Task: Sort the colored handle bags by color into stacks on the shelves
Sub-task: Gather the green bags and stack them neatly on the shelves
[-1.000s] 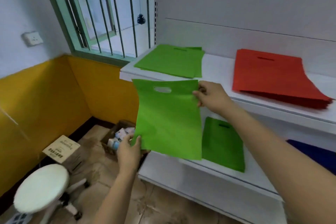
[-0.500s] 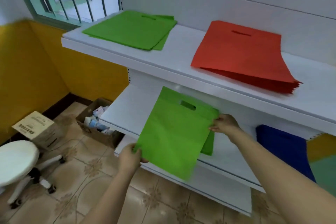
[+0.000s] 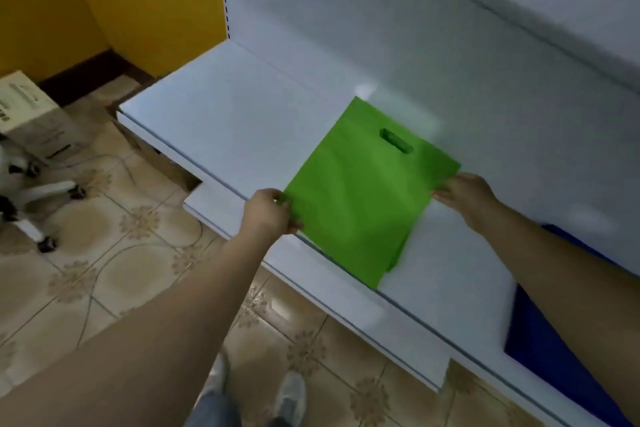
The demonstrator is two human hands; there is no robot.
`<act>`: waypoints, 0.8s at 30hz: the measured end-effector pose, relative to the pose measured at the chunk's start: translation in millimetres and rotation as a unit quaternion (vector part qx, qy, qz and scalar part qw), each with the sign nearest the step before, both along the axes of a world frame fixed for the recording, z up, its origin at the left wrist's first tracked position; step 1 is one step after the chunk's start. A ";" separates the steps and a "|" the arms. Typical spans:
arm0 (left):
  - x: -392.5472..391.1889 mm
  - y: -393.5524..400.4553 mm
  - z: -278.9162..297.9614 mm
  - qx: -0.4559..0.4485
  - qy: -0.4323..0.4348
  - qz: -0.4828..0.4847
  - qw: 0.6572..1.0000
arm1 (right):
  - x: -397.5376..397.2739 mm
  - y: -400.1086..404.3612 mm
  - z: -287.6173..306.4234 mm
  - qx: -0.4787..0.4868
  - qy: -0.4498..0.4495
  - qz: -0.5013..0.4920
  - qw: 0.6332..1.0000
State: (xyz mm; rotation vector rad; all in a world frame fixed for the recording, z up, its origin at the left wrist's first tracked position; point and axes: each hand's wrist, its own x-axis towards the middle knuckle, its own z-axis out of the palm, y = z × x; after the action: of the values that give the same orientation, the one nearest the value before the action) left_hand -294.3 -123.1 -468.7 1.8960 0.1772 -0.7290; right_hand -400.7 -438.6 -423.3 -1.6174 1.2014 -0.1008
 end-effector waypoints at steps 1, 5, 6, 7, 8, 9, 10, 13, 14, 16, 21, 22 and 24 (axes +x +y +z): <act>5.1 -8.2 -5.4 -0.001 -0.009 -0.004 1.000 | 4.8 -5.5 -5.6 -0.006 -0.019 -0.022 1.000; 17.1 -25.0 -25.7 0.174 -0.203 -0.159 0.950 | 15.6 -3.1 -33.2 -0.117 0.071 0.017 0.990; 14.4 -25.6 -28.2 0.233 -0.249 -0.203 0.918 | 13.4 6.7 -41.5 -0.141 0.104 0.041 0.984; 10.2 -28.4 -31.9 0.270 -0.272 -0.240 0.892 | 10.1 16.4 -50.3 -0.143 0.129 0.067 0.979; 8.3 -27.6 -35.4 0.293 -0.283 -0.271 0.872 | 9.9 28.0 -60.4 -0.131 0.141 0.094 0.977; 4.7 -30.1 -39.9 0.299 -0.283 -0.295 0.862 | 7.7 36.1 -68.1 -0.121 0.158 0.108 0.974; 1.4 -32.4 -46.5 0.294 -0.277 -0.311 0.860 | 5.2 41.1 -72.3 -0.125 0.174 0.121 0.969; -4.9 -40.4 -56.0 0.274 -0.287 -0.307 0.865 | 6.2 43.2 -75.8 -0.145 0.182 0.131 0.964; -5.6 -42.3 -56.3 0.270 -0.289 -0.300 0.868 | 6.1 41.2 -76.3 -0.146 0.176 0.131 0.965; -3.9 -43.7 -55.6 0.268 -0.291 -0.295 0.870 | 6.0 37.6 -77.0 -0.130 0.159 0.129 0.970; 4.2 -40.1 -41.2 0.233 -0.279 -0.332 0.870 | 5.8 36.1 -69.3 -0.089 0.139 0.114 0.980; 5.2 -37.8 -34.5 0.238 -0.274 -0.340 0.868 | 6.3 39.5 -63.4 -0.118 0.156 0.125 0.973; 6.6 -30.1 -16.2 0.239 -0.256 -0.336 0.874 | 14.3 49.8 -46.7 -0.187 0.169 0.155 0.955</act>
State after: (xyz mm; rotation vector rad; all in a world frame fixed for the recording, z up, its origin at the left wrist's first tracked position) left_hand -287.6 -153.2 -485.0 2.5937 -0.7409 -0.6248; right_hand -386.4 -388.8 -470.0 -2.2078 1.2145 0.1669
